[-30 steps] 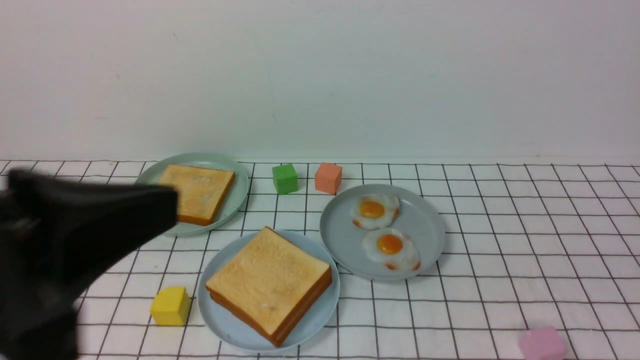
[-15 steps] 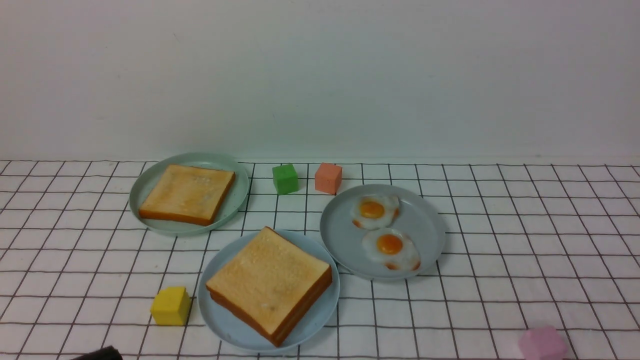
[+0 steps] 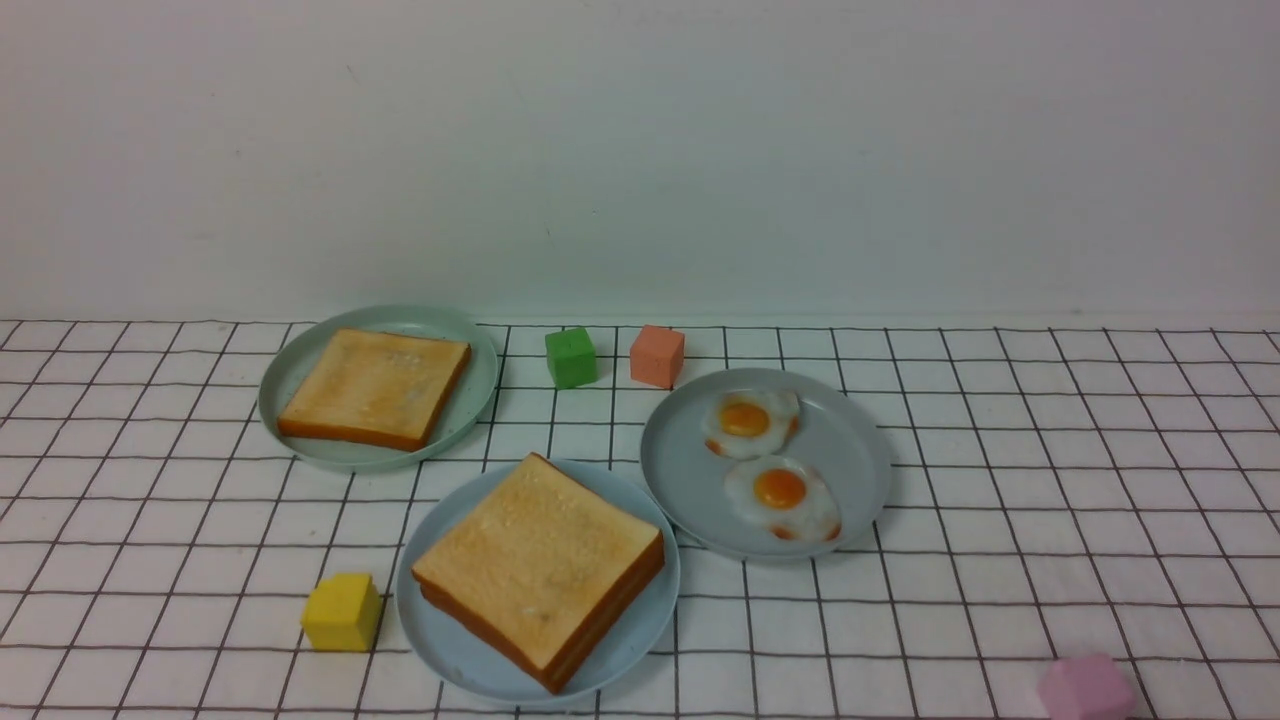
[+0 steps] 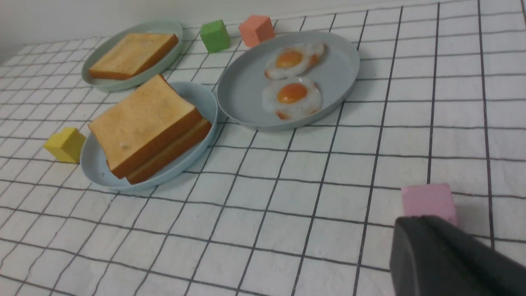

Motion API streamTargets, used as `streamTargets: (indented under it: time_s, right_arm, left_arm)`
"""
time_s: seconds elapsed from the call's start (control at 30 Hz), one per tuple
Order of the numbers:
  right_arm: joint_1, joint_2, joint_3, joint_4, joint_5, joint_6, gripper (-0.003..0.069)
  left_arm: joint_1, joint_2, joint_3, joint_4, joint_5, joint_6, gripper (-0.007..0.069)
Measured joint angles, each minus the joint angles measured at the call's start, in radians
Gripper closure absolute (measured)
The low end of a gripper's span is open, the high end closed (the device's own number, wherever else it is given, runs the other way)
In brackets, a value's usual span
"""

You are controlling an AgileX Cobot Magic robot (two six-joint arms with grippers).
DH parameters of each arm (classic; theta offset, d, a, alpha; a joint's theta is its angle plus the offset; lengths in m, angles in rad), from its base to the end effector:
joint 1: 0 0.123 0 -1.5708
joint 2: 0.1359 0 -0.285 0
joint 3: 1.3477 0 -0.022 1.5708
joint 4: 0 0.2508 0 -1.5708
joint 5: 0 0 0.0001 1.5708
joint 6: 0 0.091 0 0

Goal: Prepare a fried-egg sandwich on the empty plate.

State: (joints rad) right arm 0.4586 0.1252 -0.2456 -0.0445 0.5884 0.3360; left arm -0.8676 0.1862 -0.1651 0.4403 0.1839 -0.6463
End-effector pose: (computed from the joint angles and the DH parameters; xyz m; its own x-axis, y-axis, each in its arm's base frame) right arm 0.0458 0.0201 0.2359 -0.4424 0.1100 -0.8900 -0.3052 0.9147 0.2647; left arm 0.0499 -0.0478 0.2425 -0.2133 -0.0736 -0.9742 0.6806 0.7042 -0.2022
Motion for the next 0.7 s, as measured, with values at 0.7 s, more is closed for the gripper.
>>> streamTargets:
  time_s: [0.7]
  right_arm:
    - [-0.472,-0.136,0.258,0.454,-0.151,-0.632,0.067]
  left_arm:
    - [0.0,0.002,0.0,0.0,0.005,-0.001,0.0634]
